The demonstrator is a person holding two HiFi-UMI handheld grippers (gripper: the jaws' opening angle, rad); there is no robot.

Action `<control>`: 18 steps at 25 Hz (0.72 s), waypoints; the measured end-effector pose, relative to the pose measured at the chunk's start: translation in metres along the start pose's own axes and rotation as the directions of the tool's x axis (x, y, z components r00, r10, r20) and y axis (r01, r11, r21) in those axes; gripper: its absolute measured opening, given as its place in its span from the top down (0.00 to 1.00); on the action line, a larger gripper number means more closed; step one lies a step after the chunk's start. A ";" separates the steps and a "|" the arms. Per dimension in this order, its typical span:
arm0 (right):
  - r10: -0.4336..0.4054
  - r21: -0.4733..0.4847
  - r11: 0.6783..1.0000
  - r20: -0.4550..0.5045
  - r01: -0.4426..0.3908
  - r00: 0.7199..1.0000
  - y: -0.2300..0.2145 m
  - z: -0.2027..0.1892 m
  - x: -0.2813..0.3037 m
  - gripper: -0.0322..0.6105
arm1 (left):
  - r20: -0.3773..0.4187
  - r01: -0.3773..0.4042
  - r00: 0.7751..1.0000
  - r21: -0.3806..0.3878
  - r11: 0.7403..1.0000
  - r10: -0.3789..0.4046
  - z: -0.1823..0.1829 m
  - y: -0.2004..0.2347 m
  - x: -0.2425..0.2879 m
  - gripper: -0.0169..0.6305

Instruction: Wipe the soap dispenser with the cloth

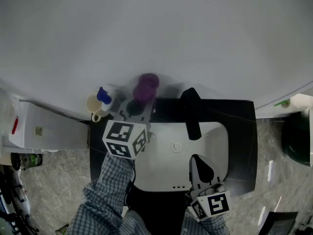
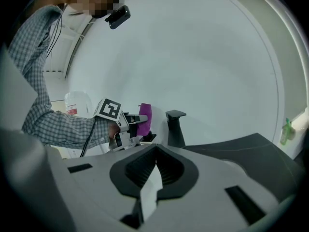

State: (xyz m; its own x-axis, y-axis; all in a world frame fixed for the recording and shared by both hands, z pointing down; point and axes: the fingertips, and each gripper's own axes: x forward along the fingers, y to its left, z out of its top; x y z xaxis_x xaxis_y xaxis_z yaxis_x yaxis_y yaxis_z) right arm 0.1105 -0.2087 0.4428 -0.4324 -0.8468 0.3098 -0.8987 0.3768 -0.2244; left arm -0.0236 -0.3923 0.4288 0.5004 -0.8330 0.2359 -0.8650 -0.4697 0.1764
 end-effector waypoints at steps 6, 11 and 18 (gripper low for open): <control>0.001 0.020 1.000 -0.020 -0.001 1.000 0.002 -0.007 0.001 0.92 | 0.005 0.073 0.997 0.046 0.996 -0.073 -0.008 -0.023 0.013 0.89; -0.005 0.022 1.000 -0.020 0.005 1.000 -0.001 -0.009 -0.001 0.92 | -0.087 0.093 0.992 0.004 0.996 -0.092 -0.052 -0.028 0.027 0.89; -0.027 0.036 0.999 -0.035 0.028 0.999 -0.009 -0.018 -0.005 0.92 | -0.146 0.139 0.979 -0.015 0.990 -0.140 -0.088 -0.043 0.030 0.89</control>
State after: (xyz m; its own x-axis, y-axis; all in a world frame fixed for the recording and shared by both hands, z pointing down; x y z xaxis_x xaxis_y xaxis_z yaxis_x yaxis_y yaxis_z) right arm 0.1200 -0.2008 0.4603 -0.4103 -0.8430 0.3478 -0.9073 0.3390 -0.2487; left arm 0.0315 -0.3717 0.5126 0.6165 -0.7074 0.3457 -0.7863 -0.5766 0.2222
